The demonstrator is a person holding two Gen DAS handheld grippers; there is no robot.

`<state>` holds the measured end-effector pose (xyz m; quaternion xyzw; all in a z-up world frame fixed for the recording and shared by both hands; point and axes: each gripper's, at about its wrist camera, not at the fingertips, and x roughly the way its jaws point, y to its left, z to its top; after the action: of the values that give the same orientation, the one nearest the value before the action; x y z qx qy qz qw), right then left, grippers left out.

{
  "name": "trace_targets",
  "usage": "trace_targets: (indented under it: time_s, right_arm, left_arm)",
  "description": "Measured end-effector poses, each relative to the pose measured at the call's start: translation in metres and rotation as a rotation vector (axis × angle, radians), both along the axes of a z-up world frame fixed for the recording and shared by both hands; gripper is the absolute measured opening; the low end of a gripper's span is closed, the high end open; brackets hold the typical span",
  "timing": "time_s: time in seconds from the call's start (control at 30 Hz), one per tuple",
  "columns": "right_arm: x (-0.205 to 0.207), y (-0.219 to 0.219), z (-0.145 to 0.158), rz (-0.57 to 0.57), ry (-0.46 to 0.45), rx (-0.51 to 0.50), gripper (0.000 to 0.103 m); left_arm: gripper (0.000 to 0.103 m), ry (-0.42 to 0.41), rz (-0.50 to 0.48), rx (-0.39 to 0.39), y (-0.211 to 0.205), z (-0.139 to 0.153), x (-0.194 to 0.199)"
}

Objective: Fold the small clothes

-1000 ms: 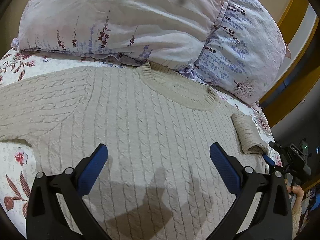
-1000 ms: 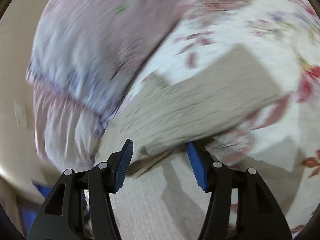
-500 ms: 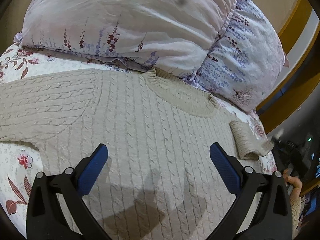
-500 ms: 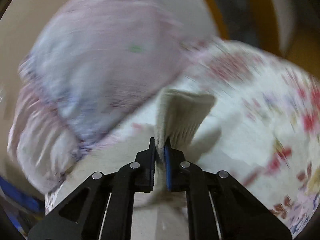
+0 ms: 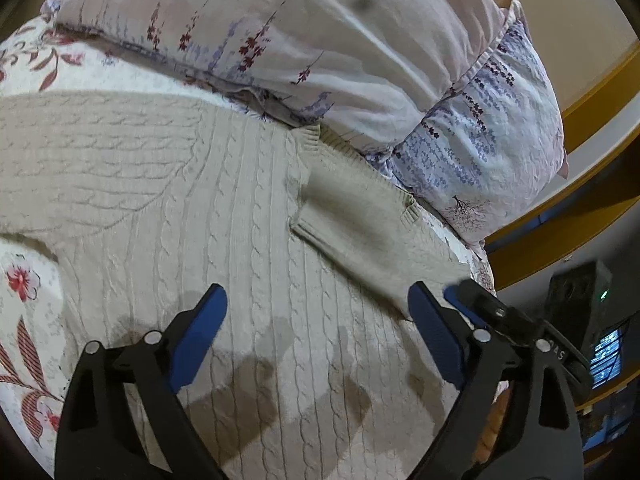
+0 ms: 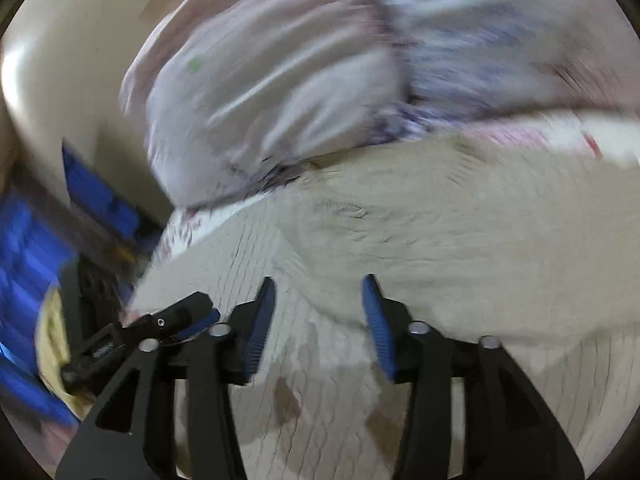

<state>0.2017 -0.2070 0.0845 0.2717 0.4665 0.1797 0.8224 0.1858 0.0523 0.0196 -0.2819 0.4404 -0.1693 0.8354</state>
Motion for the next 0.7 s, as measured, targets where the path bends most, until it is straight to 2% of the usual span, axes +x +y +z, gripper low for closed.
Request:
trace_targets:
  time_s: [0.1,0.27,0.37,0.43,0.53,0.7]
  right_arm:
    - [-0.013,-0.052,-0.010,-0.153,0.084,0.111,0.052]
    - [-0.041,-0.127,-0.020,-0.392,0.164,0.166,0.052]
    - [-0.044,-0.153,-0.027,-0.489,0.181,0.199,0.051]
    - [-0.047,-0.167,-0.031,-0.560,0.194,0.189,0.050]
    - [-0.046,-0.179,-0.043,-0.603,0.218,0.196,0.049]
    - [-0.045,-0.187,-0.058,-0.650,0.235,0.210,0.038]
  left_arm:
    - [0.082,0.031,-0.011,-0.042,-0.002,-0.006,0.004]
    - [0.072,0.110,-0.013,-0.142,-0.009,-0.019,0.018]
    - [0.065,0.162,0.009,-0.206,-0.016,-0.028,0.030]
    - [0.060,0.176,0.020,-0.217,-0.020,-0.032,0.037]
    - [0.055,0.200,0.044,-0.228,-0.025,-0.037,0.045]
    - [0.045,0.210,0.098,-0.250,-0.021,-0.040,0.054]
